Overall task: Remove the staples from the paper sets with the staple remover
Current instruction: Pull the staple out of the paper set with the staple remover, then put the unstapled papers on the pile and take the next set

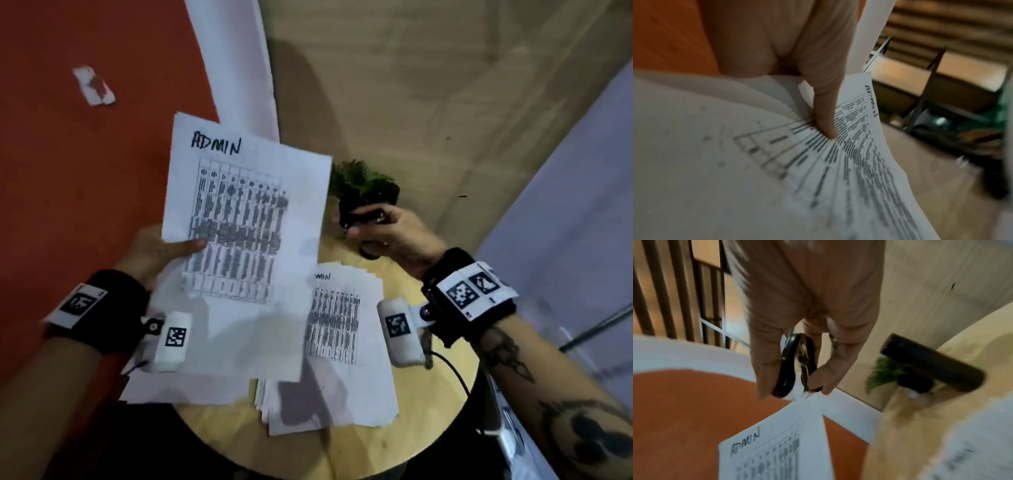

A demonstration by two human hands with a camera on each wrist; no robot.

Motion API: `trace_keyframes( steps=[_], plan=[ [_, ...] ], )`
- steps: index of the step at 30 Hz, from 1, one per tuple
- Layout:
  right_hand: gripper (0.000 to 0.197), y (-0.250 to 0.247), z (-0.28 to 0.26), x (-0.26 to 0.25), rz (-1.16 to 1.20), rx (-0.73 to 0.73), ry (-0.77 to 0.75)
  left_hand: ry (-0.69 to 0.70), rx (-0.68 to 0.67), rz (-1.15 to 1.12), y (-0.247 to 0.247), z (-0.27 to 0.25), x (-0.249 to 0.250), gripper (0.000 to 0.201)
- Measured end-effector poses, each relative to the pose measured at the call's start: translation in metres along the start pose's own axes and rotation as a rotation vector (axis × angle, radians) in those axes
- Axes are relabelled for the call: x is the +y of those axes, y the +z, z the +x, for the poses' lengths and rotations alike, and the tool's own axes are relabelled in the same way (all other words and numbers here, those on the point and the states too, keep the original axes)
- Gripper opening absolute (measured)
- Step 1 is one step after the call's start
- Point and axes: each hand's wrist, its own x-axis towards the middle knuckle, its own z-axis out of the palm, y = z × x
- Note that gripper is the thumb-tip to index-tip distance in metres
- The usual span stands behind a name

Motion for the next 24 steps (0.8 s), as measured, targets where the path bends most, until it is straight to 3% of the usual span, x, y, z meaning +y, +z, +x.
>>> trace_keyframes(
  steps=[2, 4, 5, 7, 9, 12, 14, 15, 19, 24],
  plan=[
    [0.027, -0.005, 0.004, 0.038, -0.156, -0.023, 0.112, -0.145, 0.036, 0.055, -0.031, 0.011, -0.04, 0.021],
    [0.026, -0.006, 0.009, 0.082, -0.206, -0.03, 0.246, -0.294, 0.032, 0.135, -0.051, 0.013, -0.081, 0.068],
    [0.025, -0.005, 0.011, 0.105, -0.208, -0.009, 0.301, -0.369, 0.031, 0.143, -0.055, 0.013, -0.098, 0.074],
    [0.026, 0.0, 0.015, 0.151, -0.194, 0.041, 0.39, -0.486, 0.081, 0.189, -0.057, 0.012, -0.124, 0.049],
    [0.028, 0.006, 0.015, 0.19, -0.202, 0.058, 0.483, -0.581, 0.122, 0.27, -0.058, 0.019, -0.151, 0.047],
    [0.025, 0.009, 0.01, 0.234, -0.19, 0.02, 0.603, -0.659, 0.096, 0.316, -0.06, 0.041, -0.181, 0.06],
    [0.02, 0.008, 0.009, 0.254, -0.238, 0.024, 0.62, -0.723, 0.051, 0.376, -0.061, 0.059, -0.209, 0.086],
    [0.021, 0.007, 0.01, 0.262, -0.254, 0.037, 0.612, -0.739, 0.051, 0.375, -0.061, 0.065, -0.218, 0.093],
    [0.018, 0.003, 0.012, 0.278, -0.106, 0.143, 0.613, -0.84, 0.068, 0.437, -0.046, 0.071, -0.217, 0.072],
    [0.021, 0.003, 0.007, 0.279, 0.07, 0.171, 0.612, -0.675, 0.076, 0.563, -0.045, 0.084, -0.221, 0.082]
  ],
)
